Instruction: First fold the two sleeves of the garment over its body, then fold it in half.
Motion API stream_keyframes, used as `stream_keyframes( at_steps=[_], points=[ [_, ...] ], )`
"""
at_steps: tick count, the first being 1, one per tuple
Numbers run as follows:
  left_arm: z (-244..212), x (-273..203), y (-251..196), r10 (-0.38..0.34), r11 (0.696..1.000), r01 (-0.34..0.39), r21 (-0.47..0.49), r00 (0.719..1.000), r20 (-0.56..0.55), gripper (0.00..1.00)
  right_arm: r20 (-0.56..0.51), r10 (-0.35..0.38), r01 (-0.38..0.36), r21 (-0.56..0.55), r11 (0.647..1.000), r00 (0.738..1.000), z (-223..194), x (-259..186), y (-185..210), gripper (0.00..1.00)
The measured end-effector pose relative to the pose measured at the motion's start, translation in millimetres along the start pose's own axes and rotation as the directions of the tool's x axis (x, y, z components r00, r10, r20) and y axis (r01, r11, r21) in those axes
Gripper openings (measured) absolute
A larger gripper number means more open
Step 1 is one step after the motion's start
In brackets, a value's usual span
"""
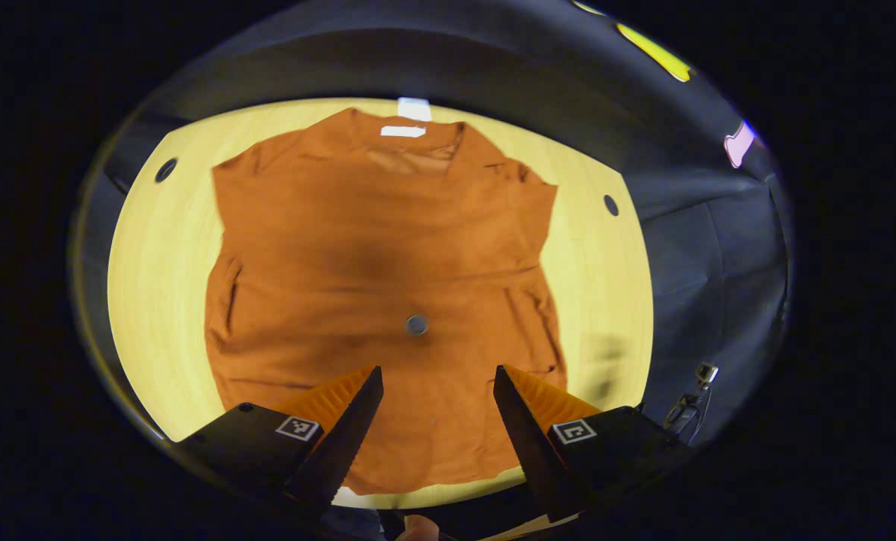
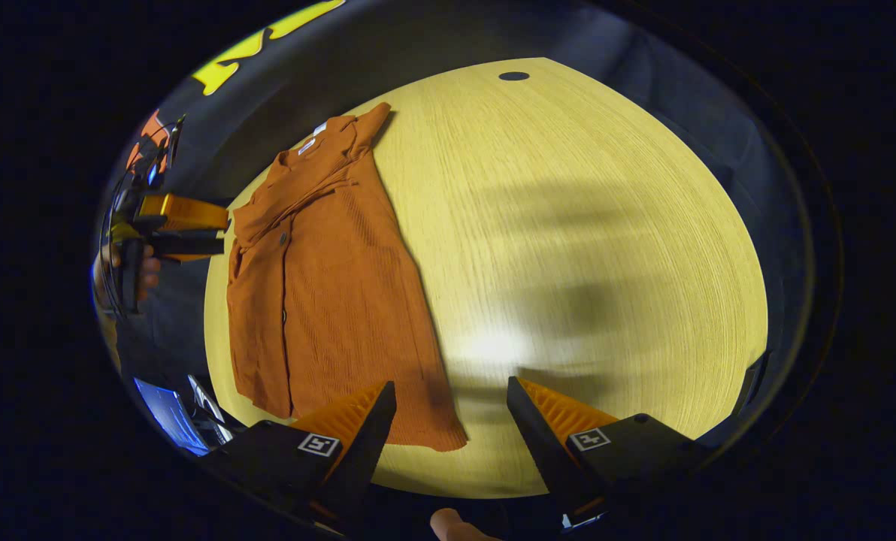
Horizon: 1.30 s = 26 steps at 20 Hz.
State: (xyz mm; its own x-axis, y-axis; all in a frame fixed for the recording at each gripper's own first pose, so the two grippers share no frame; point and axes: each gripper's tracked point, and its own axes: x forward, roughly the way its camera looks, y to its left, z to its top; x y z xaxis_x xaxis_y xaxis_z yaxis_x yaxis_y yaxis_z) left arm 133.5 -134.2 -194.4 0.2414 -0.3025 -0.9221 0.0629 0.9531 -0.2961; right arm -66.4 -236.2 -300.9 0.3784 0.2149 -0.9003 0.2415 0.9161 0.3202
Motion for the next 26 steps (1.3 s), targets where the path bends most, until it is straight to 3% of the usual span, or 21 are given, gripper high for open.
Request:
stream_keyframes(
  at_steps=[4, 8, 13, 15, 19, 20, 22, 23, 24, 26],
  points=[
    [-41.9, -8.9, 54.0, 0.032, 0.997, -0.033, -0.073, 0.999, -0.012, 0.96, -0.005, 0.005, -0.005, -0.024, 1.0, 1.0, -4.1, 1.2, 7.7, 0.94],
    [-87.9, -19.0, 102.5, 0.021, 0.993, -0.025, -0.113, 0.999, -0.037, 0.96, -0.037, 0.005, -0.007, -0.053, 0.999, 0.999, -5.3, 5.2, 6.0, 0.94],
    [-142.2, -29.8, 149.2, -0.064, 0.997, 0.06, -0.057, 0.996, -0.07, 0.96, -0.074, -0.005, -0.004, -0.115, 0.993, 0.997, -9.1, 4.4, -14.0, 0.94],
    [-158.5, -36.3, 170.1, -0.109, 0.99, 0.101, -0.095, 0.99, -0.087, 0.96, -0.112, 0.056, -0.069, -0.113, 0.991, 0.992, -12.9, 2.5, -10.3, 0.95],
    [-181.2, -50.1, 212.3, -0.186, 0.969, 0.171, -0.176, 0.98, -0.075, 0.95, -0.188, 0.253, -0.267, -0.057, 0.962, 0.949, -13.0, -6.3, 6.4, 0.94],
    [-185.0, -52.7, 221.1, -0.205, 0.964, 0.188, -0.186, 0.976, -0.076, 1.0, -0.205, 0.267, -0.282, -0.046, 0.958, 0.942, -11.9, -5.3, 2.8, 0.94],
    [-193.0, -56.5, 231.3, -0.245, 0.952, 0.223, -0.207, 0.966, -0.084, 0.95, -0.233, 0.266, -0.277, -0.012, 0.961, 0.935, -9.6, -0.3, -4.3, 0.94],
    [-197.3, -61.6, 233.3, -0.269, 0.946, 0.244, -0.212, 0.958, -0.098, 1.0, -0.246, 0.282, -0.285, 0.025, 0.958, 0.927, -8.8, 0.6, -3.3, 0.94],
    [-198.9, -64.6, 234.9, -0.287, 0.942, 0.263, -0.209, 0.953, -0.093, 0.94, -0.248, 0.288, -0.285, 0.049, 0.957, 0.925, -7.8, 0.8, -2.7, 0.94],
    [-206.3, -67.6, 238.4, -0.303, 0.942, 0.279, -0.187, 0.946, -0.115, 0.92, -0.241, 0.27, -0.266, 0.051, 0.963, 0.932, -7.9, 7.8, -11.1, 0.94]
  ],
)
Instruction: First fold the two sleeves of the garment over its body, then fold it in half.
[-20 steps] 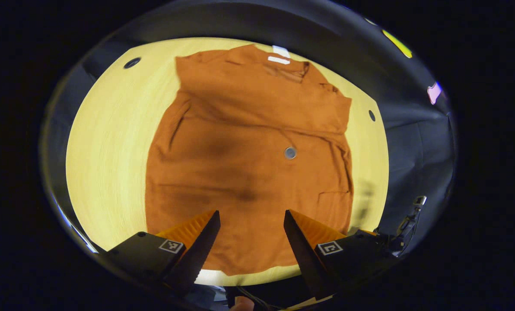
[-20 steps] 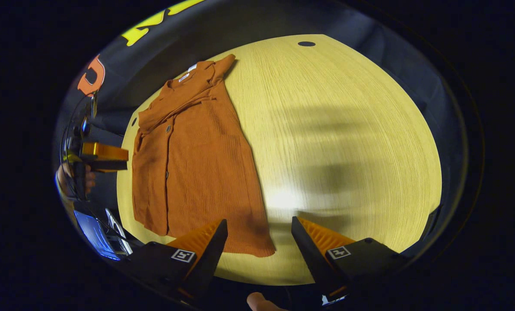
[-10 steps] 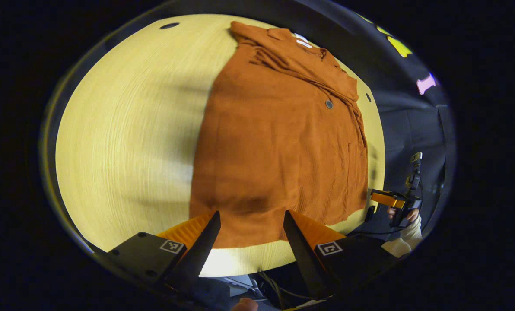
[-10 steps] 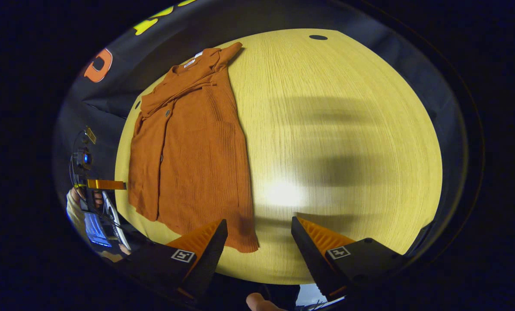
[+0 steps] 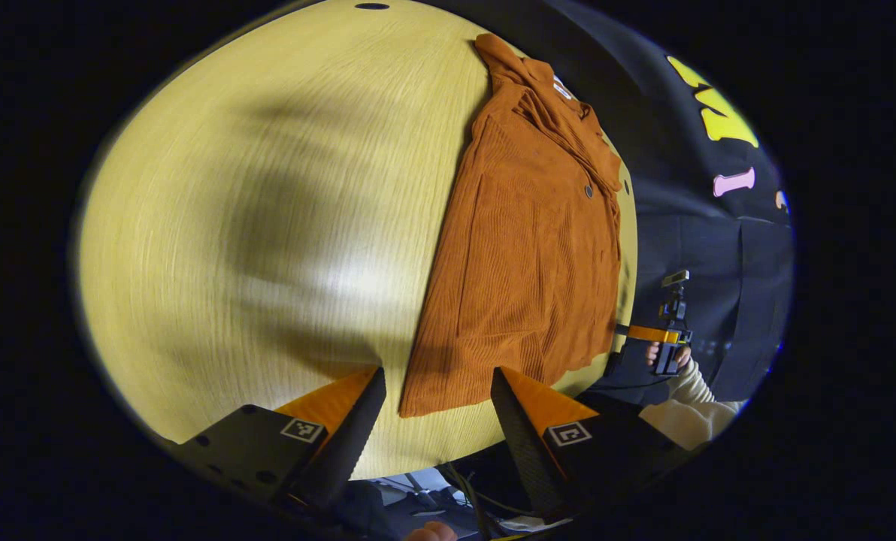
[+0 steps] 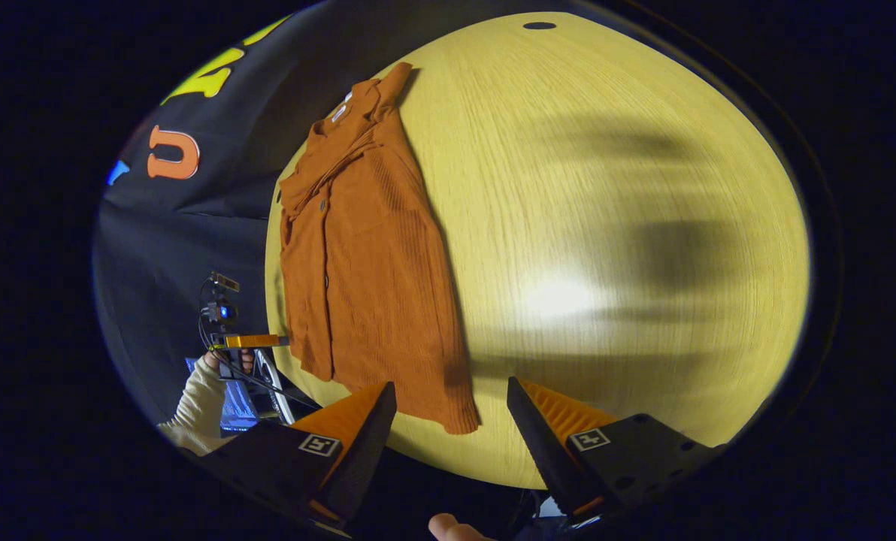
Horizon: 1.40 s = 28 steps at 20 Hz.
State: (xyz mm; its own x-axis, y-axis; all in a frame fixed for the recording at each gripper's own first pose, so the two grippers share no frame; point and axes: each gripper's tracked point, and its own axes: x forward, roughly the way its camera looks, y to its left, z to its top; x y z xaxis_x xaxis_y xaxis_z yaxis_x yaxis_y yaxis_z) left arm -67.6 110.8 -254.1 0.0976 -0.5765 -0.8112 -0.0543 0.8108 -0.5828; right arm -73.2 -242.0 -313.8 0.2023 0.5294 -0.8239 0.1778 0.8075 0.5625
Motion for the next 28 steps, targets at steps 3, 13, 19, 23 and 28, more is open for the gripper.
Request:
stream_keyframes(
  at_steps=[3, 13, 19, 23, 28],
  points=[
    [-3.0, -5.5, -4.4, -0.008, 1.0, 0.009, 0.022, 0.999, -0.045, 0.87, -0.029, 0.013, -0.012, 0.042, 0.999, 0.999, -8.5, 6.4, 3.5, 0.93],
    [8.9, 9.6, -16.4, 0.03, 0.997, -0.026, 0.073, 0.998, -0.059, 0.78, -0.063, 0.091, -0.091, 0.0, 0.996, 0.994, -27.2, 36.9, 49.2, 0.89],
    [11.2, 16.3, -17.0, 0.068, 0.996, -0.066, 0.059, 0.997, -0.032, 0.52, -0.055, 0.102, -0.102, 0.006, 0.995, 0.993, -27.1, 45.4, 51.7, 0.78],
    [12.5, 18.4, -10.2, 0.15, 0.986, -0.149, 0.069, 0.989, -0.017, 0.36, -0.057, 0.057, -0.058, -0.001, 0.998, 0.997, -27.8, 51.6, 43.6, 0.39],
    [17.8, 21.2, -9.7, 0.206, 0.978, -0.206, 0.014, 0.978, 0.042, 0.12, -0.041, 0.044, -0.043, 0.03, 0.999, 0.998, -29.4, 60.8, 37.8, 0.19]
  ],
)
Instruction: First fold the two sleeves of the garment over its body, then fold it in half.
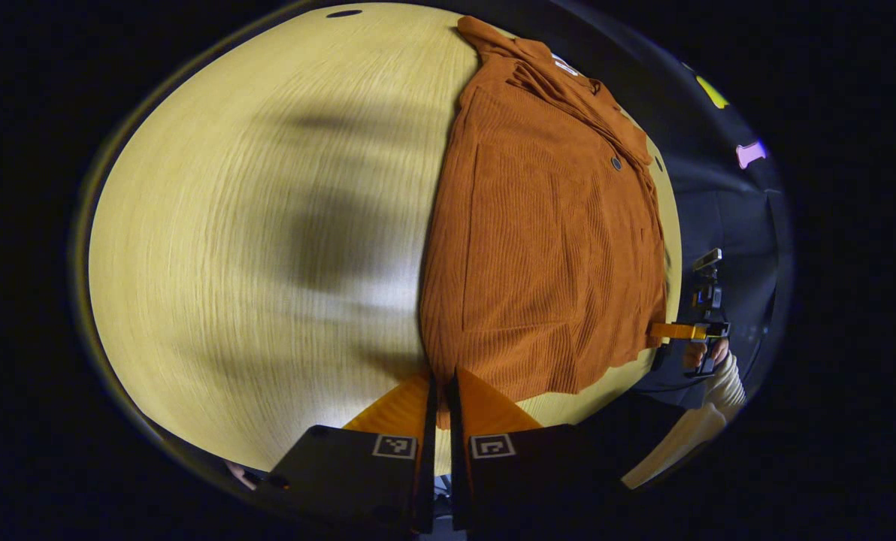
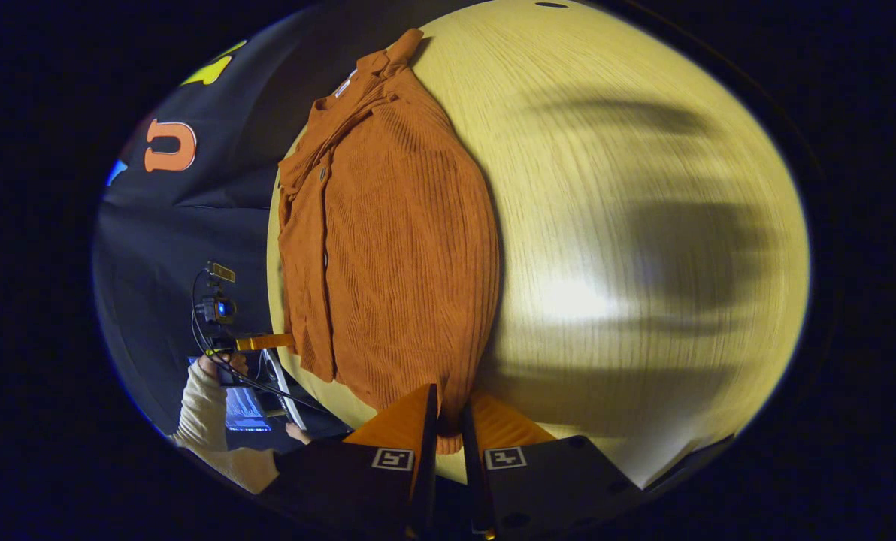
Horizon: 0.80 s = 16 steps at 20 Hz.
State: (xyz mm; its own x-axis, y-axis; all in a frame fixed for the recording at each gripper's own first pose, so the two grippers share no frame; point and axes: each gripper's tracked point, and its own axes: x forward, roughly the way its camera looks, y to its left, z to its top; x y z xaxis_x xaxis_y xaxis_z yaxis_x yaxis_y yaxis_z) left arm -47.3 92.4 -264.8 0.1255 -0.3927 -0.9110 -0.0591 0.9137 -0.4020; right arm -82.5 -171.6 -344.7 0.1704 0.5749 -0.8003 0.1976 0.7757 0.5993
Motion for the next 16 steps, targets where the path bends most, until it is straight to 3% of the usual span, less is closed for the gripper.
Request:
stream_keyframes(
  at_steps=[1, 4, 6, 12, 13, 14, 16],
  points=[
    [0.5, 1.6, -1.7, 0.008, 1.0, -0.008, -0.012, 1.0, 0.011, 0.1, 0.002, 0.0, 0.0, 0.0, 1.0, 1.0, 0.1, -5.6, -0.5, 0.07],
    [-0.9, 5.6, -4.7, 0.035, 0.999, -0.035, -0.013, 0.999, 0.025, 0.03, 0.004, -0.036, 0.036, -0.016, 0.999, 0.999, -0.2, -6.7, -4.4, 0.07],
    [-2.2, 1.5, -10.3, 0.035, 0.999, -0.035, 0.01, 0.999, 0.036, 0.03, 0.002, -0.036, 0.036, -0.062, 0.997, 0.999, -1.5, -16.6, 2.8, 0.02],
    [21.4, -35.5, -39.6, -0.003, 0.999, -0.003, 0.048, 0.992, 0.13, 0.03, 0.076, 0.121, -0.112, -0.122, 0.986, 0.99, 22.6, -60.7, 67.6, 0.02],
    [28.1, -45.1, -45.9, -0.012, 0.998, 0.002, 0.069, 0.988, 0.153, 0.08, 0.09, 0.134, -0.122, -0.132, 0.984, 0.987, 29.8, -67.6, 77.3, 0.02],
    [38.4, -55.4, -55.2, -0.023, 0.995, 0.005, 0.096, 0.982, 0.185, 0.03, 0.097, 0.15, -0.135, -0.146, 0.98, 0.984, 35.5, -74.3, 88.0, 0.02],
    [57.1, -70.0, -72.9, -0.047, 0.991, 0.014, 0.133, 0.968, 0.248, 0.03, 0.113, 0.19, -0.171, -0.156, 0.973, 0.975, 49.9, -84.9, 114.1, 0.02]
  ],
)
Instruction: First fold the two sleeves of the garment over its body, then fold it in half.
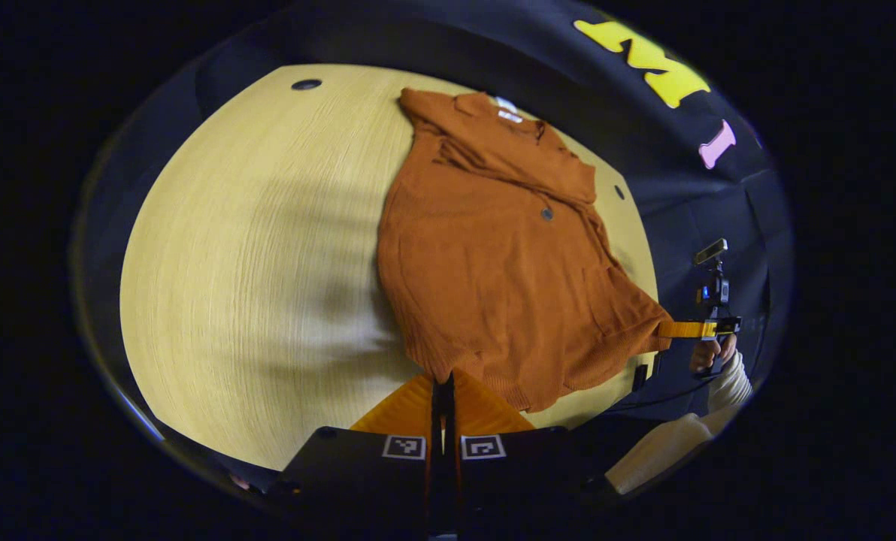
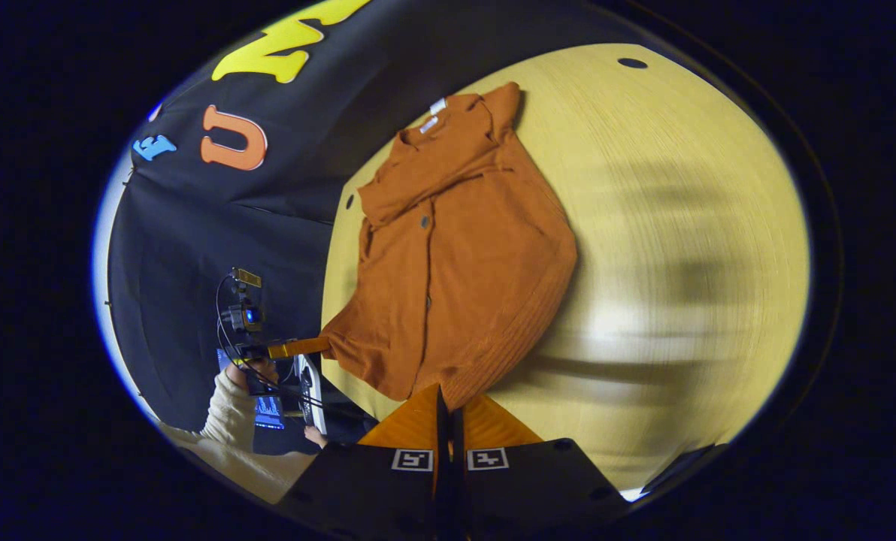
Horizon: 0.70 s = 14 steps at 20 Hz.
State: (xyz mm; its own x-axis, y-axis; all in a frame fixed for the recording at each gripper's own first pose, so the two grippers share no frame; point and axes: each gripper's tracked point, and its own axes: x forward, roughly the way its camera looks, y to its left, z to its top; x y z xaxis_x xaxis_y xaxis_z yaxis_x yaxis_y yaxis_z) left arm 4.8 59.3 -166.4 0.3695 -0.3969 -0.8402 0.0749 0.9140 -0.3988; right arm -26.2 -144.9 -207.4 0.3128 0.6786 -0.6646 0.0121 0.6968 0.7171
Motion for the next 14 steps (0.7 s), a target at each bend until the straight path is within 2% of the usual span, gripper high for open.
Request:
stream_keyframes(
  at_steps=[6, 11, 14],
  points=[
    [84.6, -10.3, -24.4, 0.012, 0.996, -0.024, 0.083, 0.989, 0.144, 0.03, 0.108, 0.091, -0.091, -0.006, 0.996, 0.99, 87.5, -13.9, 59.1, 0.02],
    [167.1, -12.2, -42.0, -0.002, 0.998, -0.013, 0.058, 0.965, 0.263, 0.03, 0.188, 0.079, -0.07, -0.051, 0.996, 0.979, 175.4, -17.2, 84.3, 0.02],
    [210.6, -11.1, -45.4, -0.004, 0.999, -0.01, 0.047, 0.955, 0.296, 0.03, 0.218, 0.081, -0.067, -0.07, 0.995, 0.973, 216.3, -10.5, 97.7, 0.02]
  ],
)
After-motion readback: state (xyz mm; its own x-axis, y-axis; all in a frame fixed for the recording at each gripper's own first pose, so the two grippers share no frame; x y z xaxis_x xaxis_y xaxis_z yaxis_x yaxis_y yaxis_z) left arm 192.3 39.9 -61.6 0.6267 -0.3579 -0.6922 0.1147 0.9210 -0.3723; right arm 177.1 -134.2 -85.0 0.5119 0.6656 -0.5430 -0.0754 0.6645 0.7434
